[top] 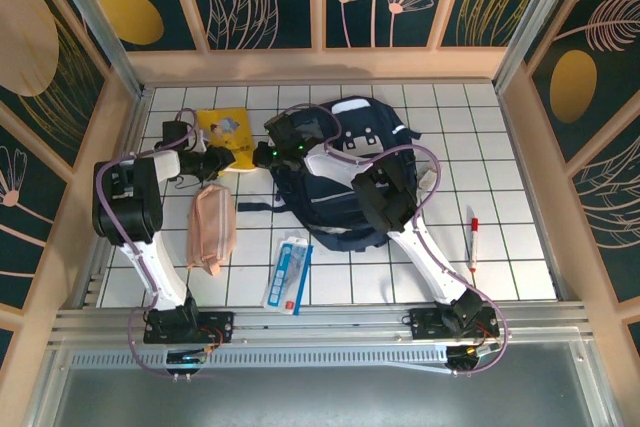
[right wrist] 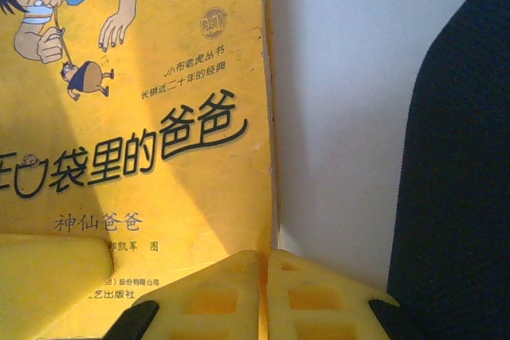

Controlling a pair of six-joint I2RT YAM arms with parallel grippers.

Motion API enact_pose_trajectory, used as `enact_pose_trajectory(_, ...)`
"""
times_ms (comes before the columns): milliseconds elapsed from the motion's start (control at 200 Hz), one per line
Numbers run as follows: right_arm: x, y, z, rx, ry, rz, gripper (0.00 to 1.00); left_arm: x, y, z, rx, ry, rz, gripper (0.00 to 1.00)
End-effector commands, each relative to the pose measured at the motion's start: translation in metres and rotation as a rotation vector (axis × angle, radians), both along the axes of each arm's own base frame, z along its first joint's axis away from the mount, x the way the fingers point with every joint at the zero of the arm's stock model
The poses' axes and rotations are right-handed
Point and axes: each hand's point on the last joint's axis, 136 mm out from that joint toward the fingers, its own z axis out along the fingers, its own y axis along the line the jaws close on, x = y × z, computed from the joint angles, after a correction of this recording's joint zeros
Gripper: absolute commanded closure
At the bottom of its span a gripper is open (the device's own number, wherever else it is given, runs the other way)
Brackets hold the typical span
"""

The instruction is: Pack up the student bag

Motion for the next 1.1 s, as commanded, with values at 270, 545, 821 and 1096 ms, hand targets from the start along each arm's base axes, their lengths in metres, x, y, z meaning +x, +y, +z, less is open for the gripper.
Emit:
enact_pose_trajectory(270,-0.024,0.003,0.025,0.041,-0.014,0.085,0.71,0.014,0.002,0.101,0.076,-0.255,0.032,1.0)
enact_pose_trajectory(545,-0.055,-0.012,0.142,0.208,-0.145,0.16,0.54,-0.03,-0.009,0.204,0.037,-0.463,0.016,1.0)
enact_pose_trajectory(821,-0.118,-0.09,0.218,0.201,-0.268,0.203,0.48,-0.101,-0.053,0.251,-0.148,-0.572,-0.129,1.0)
enact_pose_trajectory(1096,-0.171,-0.18,0.274,0.246,-0.341,0.212,0.29,-0.151,-0.128,0.288,-0.316,-0.641,-0.285,1.0)
